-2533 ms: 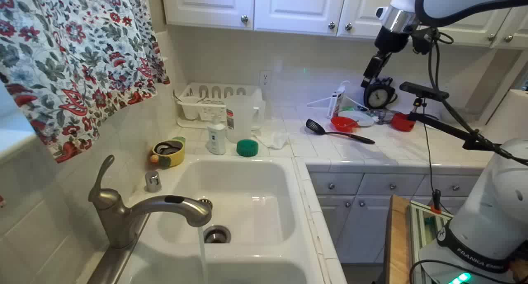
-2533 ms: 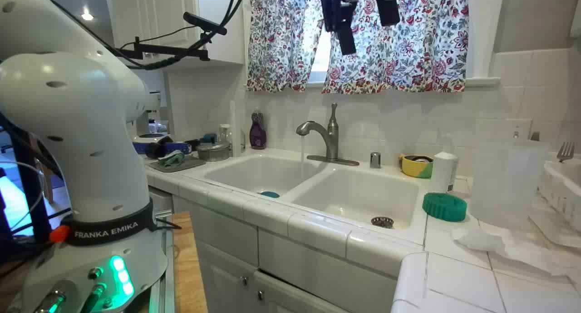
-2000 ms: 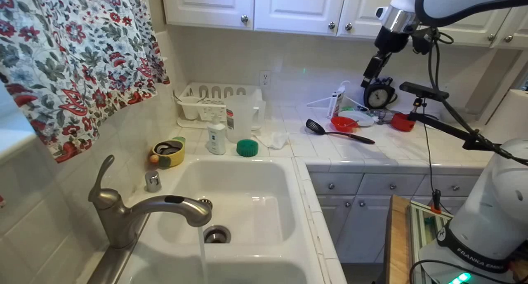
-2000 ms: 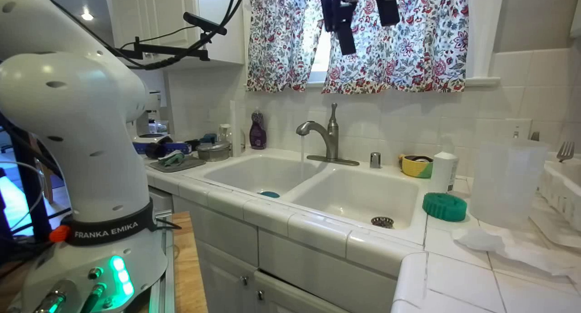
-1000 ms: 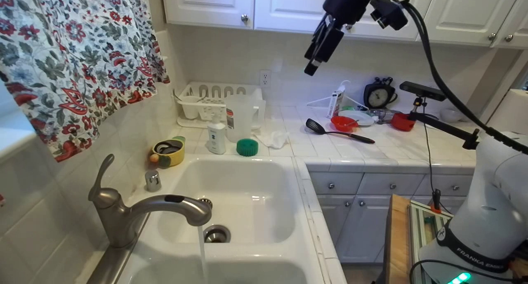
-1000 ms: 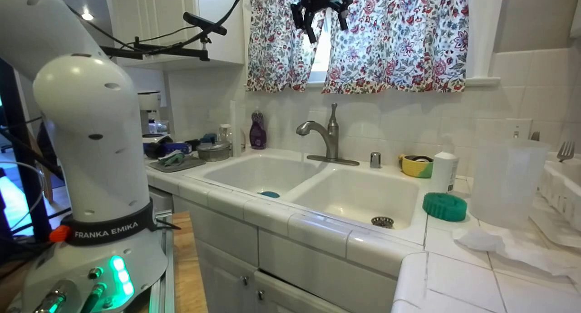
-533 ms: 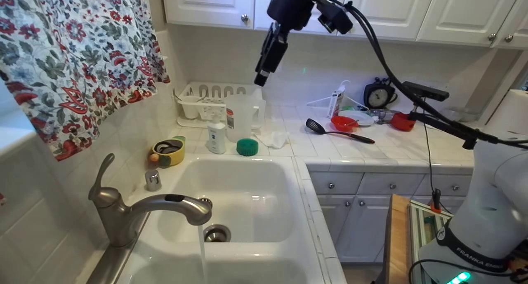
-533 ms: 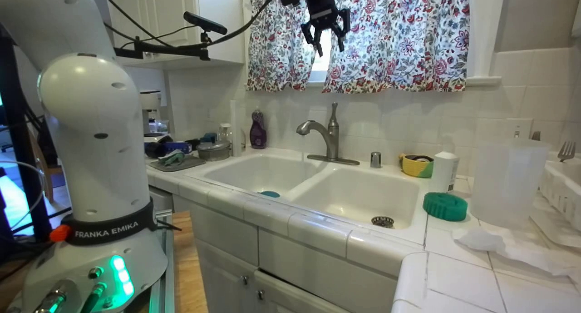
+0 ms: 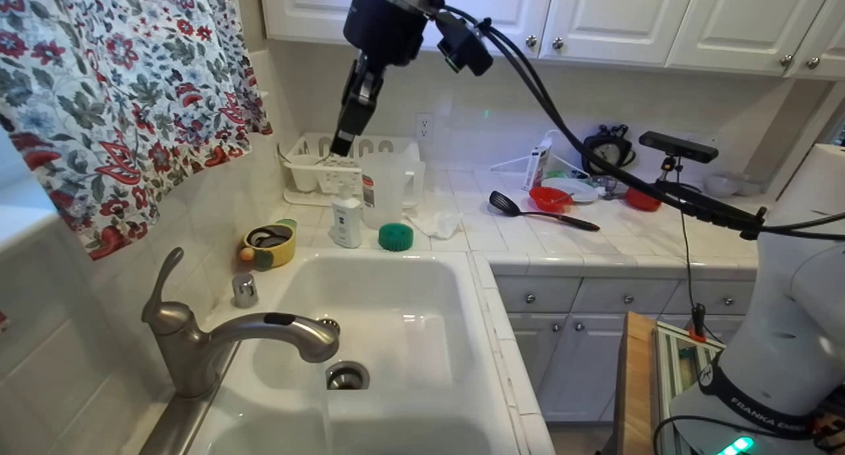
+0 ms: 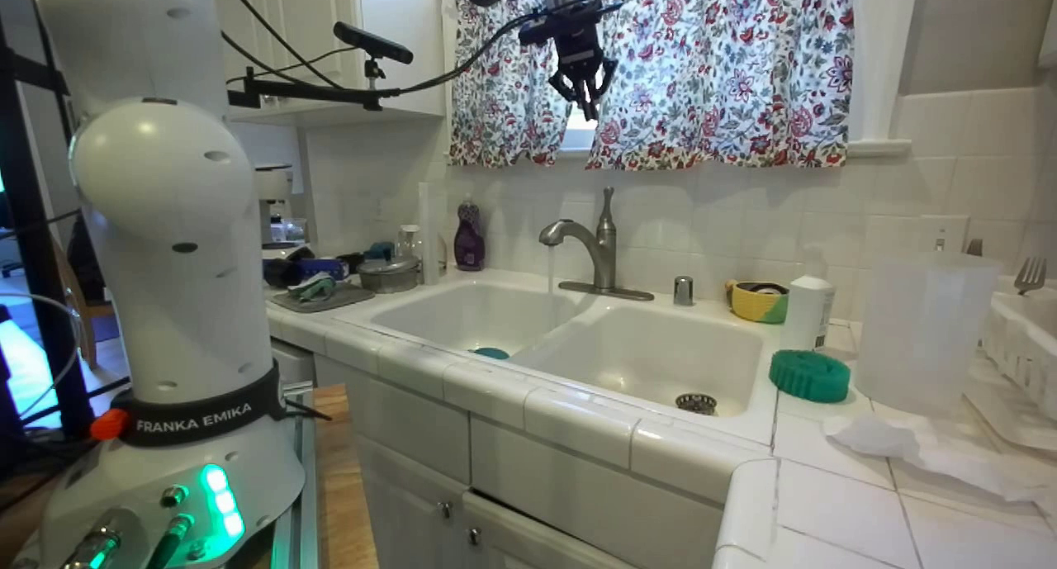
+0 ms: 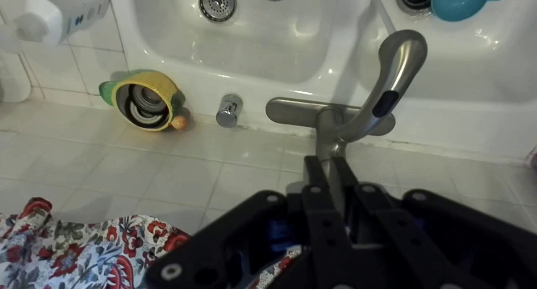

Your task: Close the tap

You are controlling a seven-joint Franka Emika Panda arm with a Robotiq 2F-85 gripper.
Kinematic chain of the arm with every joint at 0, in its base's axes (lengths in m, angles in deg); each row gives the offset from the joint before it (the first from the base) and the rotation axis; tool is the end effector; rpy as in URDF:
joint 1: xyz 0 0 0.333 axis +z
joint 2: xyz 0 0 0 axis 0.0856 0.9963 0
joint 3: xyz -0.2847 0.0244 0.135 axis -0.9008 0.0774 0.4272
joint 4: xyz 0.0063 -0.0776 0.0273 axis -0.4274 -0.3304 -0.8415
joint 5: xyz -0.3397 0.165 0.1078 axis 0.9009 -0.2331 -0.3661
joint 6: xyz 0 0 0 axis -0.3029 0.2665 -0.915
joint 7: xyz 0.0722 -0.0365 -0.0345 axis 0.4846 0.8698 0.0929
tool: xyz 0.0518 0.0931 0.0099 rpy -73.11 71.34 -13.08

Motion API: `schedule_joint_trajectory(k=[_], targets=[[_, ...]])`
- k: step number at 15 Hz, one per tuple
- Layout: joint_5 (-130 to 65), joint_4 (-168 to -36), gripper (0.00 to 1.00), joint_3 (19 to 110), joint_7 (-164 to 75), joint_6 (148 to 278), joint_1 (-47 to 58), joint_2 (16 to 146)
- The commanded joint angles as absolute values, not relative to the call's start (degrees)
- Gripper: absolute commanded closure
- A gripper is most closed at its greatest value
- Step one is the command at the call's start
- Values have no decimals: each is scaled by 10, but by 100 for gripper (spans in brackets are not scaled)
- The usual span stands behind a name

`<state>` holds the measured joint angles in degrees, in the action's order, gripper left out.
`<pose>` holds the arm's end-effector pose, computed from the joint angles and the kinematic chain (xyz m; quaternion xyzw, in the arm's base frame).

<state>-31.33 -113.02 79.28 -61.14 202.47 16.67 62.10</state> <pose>0.5398 0.2225 0.5974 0.9295 0.3073 0.2030 0.0219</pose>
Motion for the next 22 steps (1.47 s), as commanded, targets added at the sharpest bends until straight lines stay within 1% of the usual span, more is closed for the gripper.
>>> schedule_joint_trajectory(k=[1, 5, 6, 15, 22], targets=[[-309, -1078, 100, 806, -593, 2047, 173, 672], [-319, -1054, 100, 816, -593, 2075, 181, 713], [-313, -1083, 100, 812, -598, 2068, 176, 682], [-317, -1078, 100, 811, -601, 2073, 175, 694], [-406, -1067, 100, 826, -698, 2147, 170, 754]])
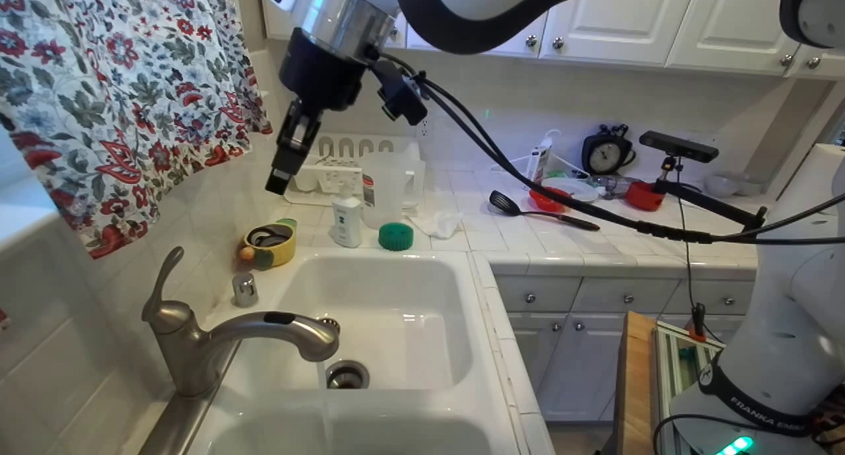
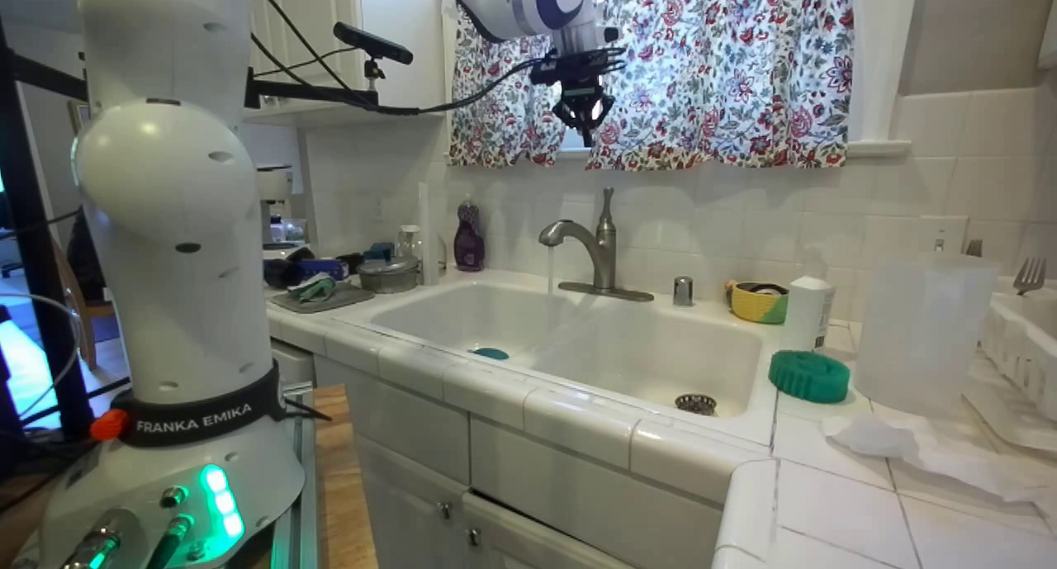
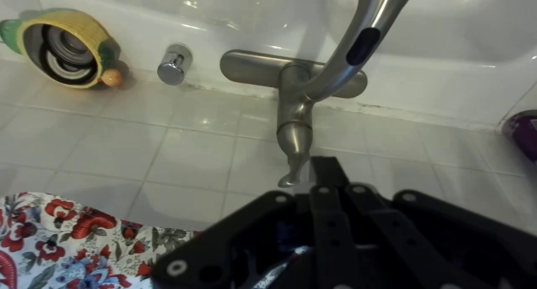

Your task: Close the tap

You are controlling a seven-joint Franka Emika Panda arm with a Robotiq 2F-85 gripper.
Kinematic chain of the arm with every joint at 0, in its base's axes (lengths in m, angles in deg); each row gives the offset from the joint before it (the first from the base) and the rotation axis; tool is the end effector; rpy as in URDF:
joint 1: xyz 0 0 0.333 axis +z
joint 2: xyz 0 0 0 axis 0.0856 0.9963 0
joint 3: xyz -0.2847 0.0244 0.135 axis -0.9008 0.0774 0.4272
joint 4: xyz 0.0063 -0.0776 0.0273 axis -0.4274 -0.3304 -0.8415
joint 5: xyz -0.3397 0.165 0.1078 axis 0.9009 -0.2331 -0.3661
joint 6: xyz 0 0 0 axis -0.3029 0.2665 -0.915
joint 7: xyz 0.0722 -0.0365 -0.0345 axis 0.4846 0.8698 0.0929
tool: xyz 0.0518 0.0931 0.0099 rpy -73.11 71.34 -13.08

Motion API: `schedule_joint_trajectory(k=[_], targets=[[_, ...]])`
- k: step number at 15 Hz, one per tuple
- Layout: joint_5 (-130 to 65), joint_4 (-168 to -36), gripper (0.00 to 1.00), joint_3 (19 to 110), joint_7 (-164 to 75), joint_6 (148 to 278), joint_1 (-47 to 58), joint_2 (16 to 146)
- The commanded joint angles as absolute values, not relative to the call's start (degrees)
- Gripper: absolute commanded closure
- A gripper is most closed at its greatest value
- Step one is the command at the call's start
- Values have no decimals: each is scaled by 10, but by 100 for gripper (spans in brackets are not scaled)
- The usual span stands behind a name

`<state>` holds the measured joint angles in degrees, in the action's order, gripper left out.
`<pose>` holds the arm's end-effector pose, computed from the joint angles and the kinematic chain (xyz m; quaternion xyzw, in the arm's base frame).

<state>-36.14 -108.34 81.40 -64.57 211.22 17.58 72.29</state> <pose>0.5815 0.2693 0.5519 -0.9128 -0.3371 -0.2278 0.0366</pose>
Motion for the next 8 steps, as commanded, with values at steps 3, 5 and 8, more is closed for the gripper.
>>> schedule_joint_trajectory(k=[3, 5, 8], targets=[[-438, -1060, 100, 835, -744, 2177, 164, 776], [-453, -1056, 100, 840, -766, 2199, 159, 790], [-482, -1046, 100, 851, -797, 2217, 148, 812]])
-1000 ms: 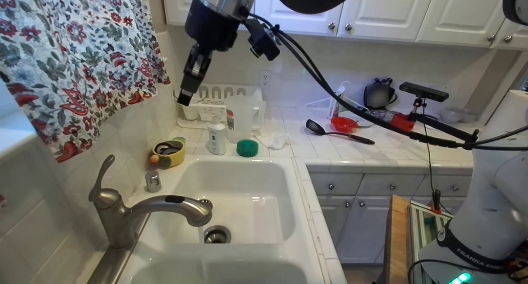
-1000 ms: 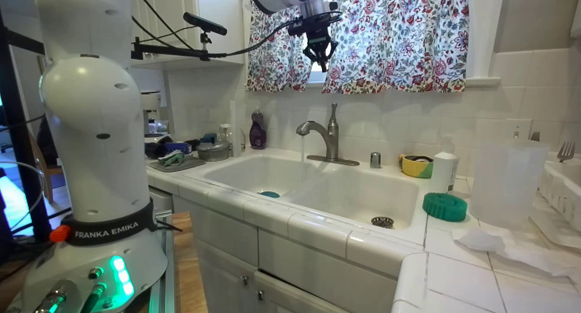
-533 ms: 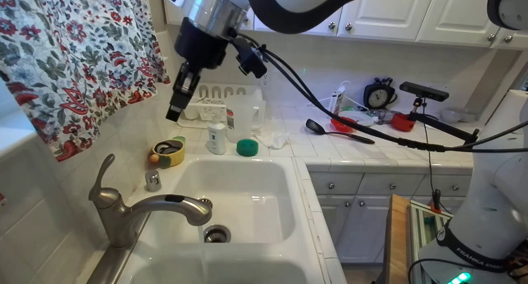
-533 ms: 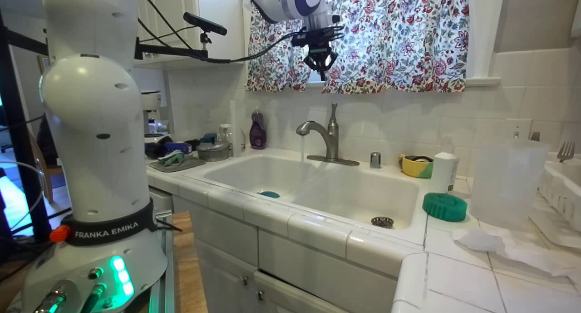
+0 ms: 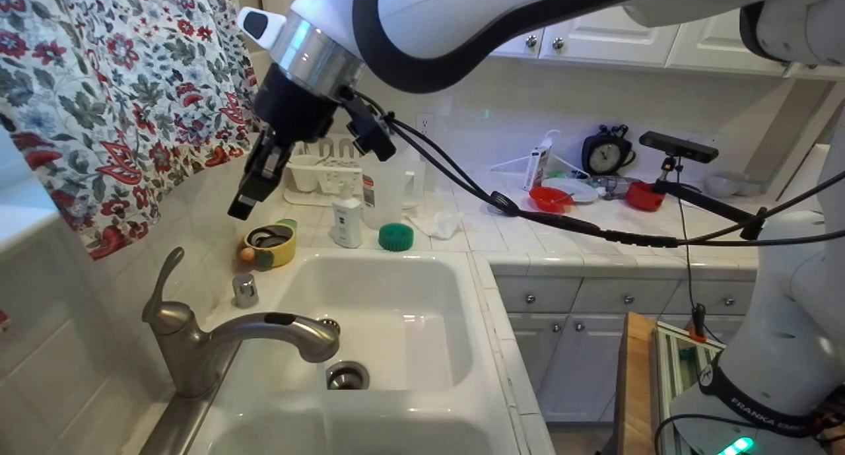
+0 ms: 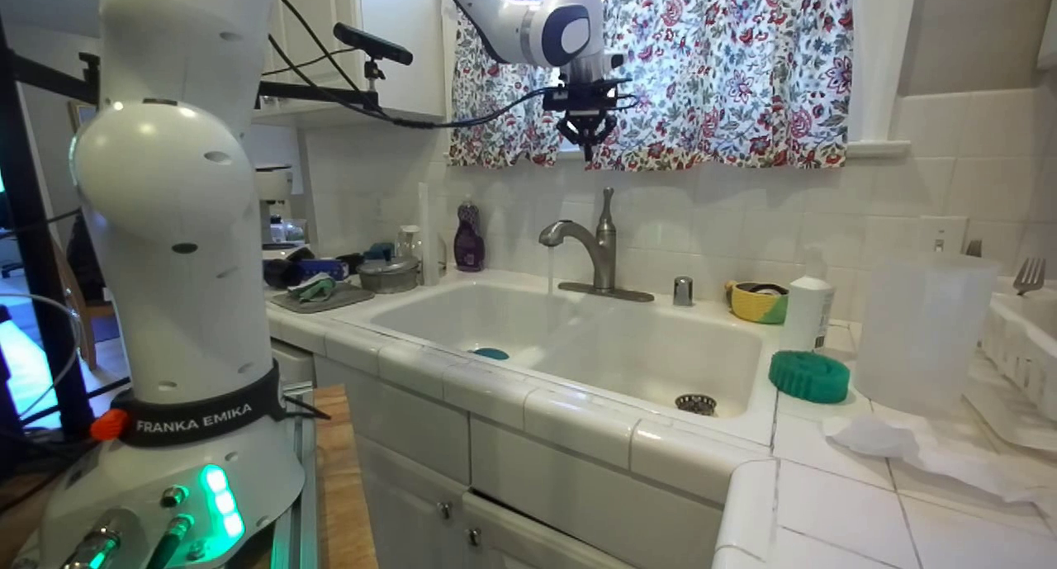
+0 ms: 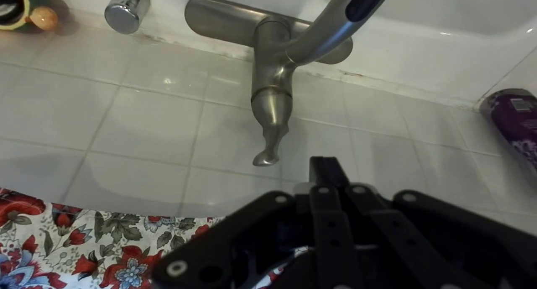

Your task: Close the tap

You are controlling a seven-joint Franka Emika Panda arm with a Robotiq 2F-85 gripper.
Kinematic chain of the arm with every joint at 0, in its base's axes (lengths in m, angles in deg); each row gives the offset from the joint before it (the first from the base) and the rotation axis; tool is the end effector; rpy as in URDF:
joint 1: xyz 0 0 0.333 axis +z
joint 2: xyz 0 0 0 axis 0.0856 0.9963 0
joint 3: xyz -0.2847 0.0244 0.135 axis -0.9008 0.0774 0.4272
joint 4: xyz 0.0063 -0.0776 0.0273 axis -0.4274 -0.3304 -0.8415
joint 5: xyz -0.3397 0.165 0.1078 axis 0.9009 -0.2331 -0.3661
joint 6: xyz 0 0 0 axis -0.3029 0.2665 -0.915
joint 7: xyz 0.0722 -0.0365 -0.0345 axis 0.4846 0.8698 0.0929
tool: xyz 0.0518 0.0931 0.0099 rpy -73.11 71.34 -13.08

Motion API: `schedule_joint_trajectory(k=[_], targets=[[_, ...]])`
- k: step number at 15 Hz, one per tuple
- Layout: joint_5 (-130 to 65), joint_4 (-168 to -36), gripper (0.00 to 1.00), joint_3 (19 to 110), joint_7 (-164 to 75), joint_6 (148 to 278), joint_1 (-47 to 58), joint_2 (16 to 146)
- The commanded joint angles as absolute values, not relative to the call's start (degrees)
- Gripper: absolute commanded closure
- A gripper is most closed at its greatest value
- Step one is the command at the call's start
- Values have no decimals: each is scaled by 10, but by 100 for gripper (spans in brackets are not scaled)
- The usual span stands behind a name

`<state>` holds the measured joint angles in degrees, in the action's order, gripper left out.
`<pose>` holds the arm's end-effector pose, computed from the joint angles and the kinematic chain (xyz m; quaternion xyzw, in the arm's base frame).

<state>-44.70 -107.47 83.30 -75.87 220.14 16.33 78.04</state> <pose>0.6078 0.2813 0.5165 -0.8827 -0.3781 -0.2649 0.0883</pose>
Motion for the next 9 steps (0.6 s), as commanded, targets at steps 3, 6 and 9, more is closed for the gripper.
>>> schedule_joint_trajectory(k=[3, 6, 9], targets=[[-510, -1031, 100, 869, -839, 2240, 135, 839], [-520, -1009, 100, 885, -867, 2261, 127, 869], [-510, -981, 100, 893, -873, 2270, 125, 900]])
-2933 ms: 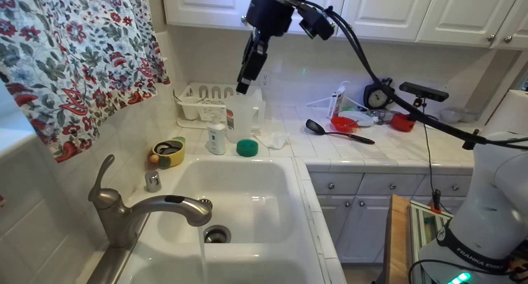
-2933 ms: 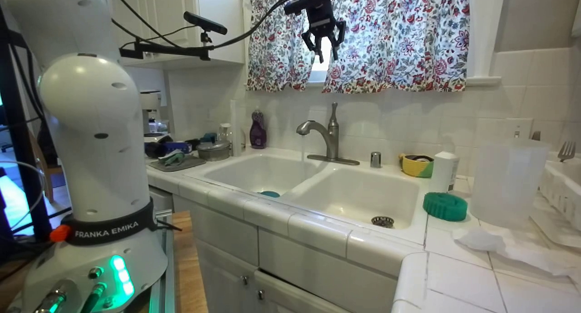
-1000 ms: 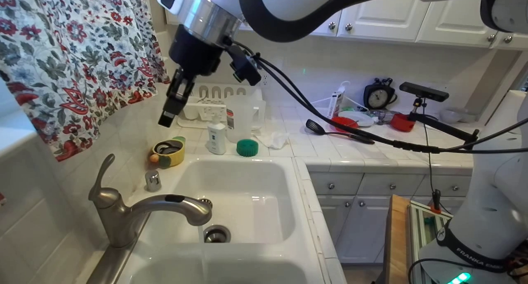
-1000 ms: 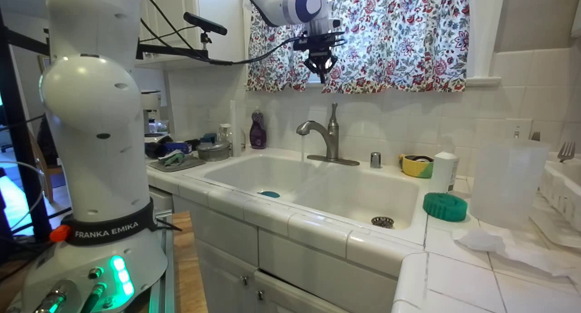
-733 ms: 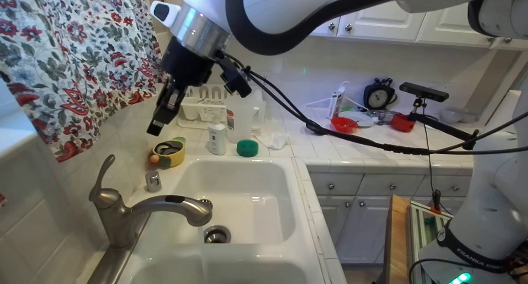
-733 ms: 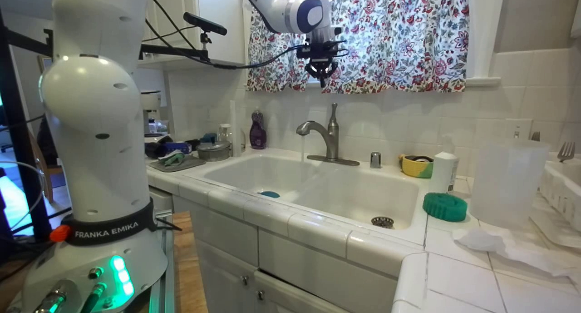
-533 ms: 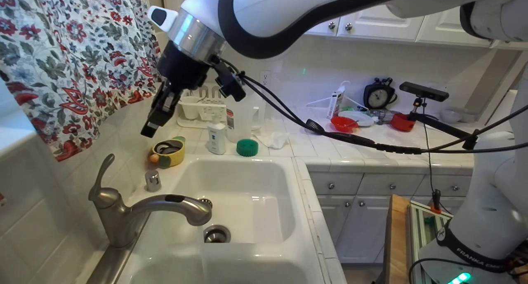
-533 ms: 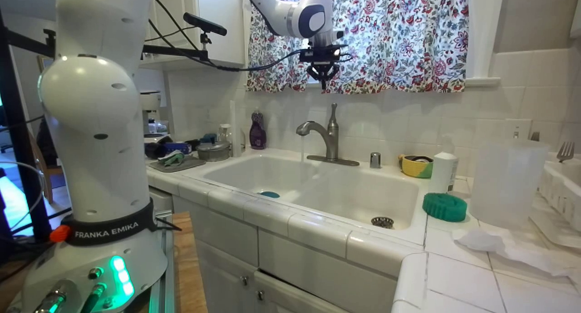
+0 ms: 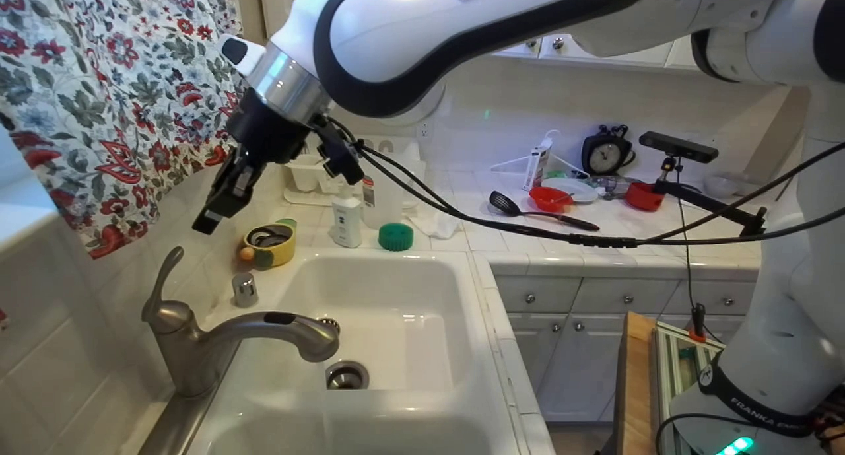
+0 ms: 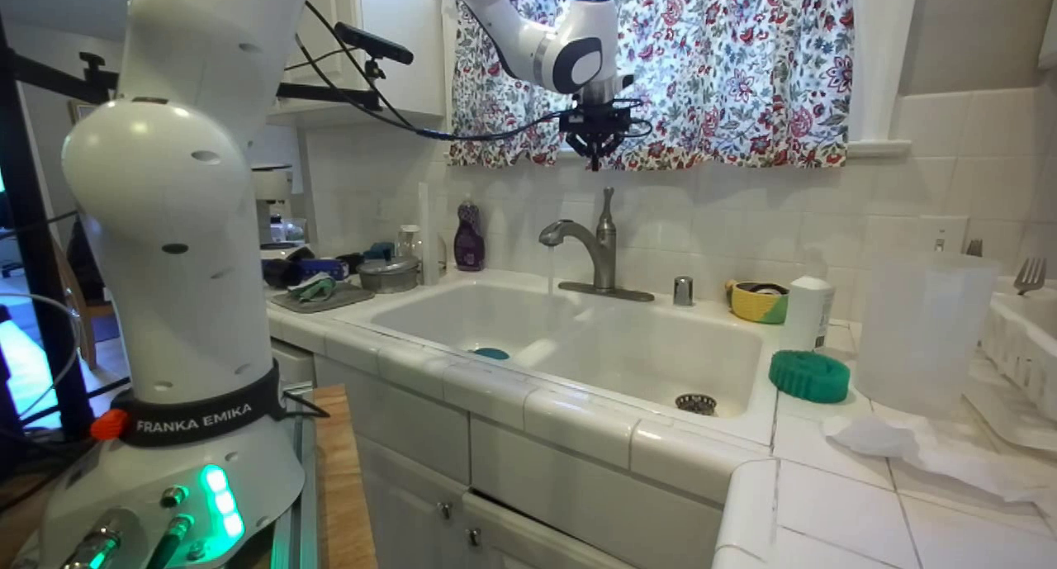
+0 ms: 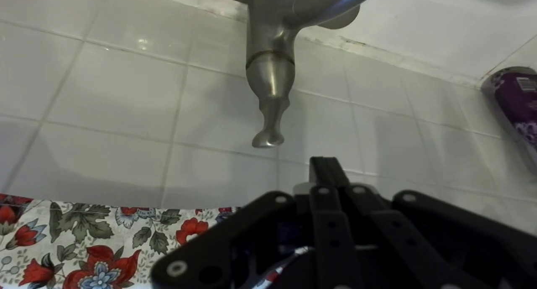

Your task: Close the tap

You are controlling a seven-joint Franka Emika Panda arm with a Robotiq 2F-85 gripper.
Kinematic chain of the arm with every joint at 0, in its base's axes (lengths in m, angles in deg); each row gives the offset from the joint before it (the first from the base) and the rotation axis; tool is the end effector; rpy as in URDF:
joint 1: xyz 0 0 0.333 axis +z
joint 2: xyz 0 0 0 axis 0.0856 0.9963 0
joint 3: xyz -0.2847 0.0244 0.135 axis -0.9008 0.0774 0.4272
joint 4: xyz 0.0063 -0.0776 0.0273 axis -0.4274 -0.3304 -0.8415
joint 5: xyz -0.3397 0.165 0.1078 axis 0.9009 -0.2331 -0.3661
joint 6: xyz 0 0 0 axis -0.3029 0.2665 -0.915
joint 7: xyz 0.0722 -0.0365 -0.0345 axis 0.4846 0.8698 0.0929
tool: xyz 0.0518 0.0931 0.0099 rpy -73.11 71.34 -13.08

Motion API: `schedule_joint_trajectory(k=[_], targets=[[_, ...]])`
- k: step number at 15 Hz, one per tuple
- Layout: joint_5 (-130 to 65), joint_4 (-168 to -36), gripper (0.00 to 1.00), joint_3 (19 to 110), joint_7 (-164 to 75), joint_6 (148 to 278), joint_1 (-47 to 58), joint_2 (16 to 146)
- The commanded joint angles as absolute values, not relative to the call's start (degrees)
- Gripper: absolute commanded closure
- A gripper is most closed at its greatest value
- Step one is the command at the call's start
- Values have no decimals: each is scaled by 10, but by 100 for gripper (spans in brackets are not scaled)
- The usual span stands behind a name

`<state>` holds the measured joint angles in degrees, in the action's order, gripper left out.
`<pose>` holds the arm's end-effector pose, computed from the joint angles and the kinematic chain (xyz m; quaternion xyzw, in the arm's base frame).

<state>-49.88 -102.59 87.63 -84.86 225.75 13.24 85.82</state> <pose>0.6415 0.2912 0.4863 -0.8557 -0.4038 -0.2986 0.1248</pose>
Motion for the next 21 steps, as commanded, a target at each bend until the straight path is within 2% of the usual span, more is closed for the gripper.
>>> schedule_joint_trajectory(k=[1, 8, 21], targets=[[-507, -972, 100, 896, -876, 2274, 125, 909], [-491, -910, 100, 903, -874, 2277, 131, 970], [-493, -886, 100, 891, -872, 2264, 133, 998]])
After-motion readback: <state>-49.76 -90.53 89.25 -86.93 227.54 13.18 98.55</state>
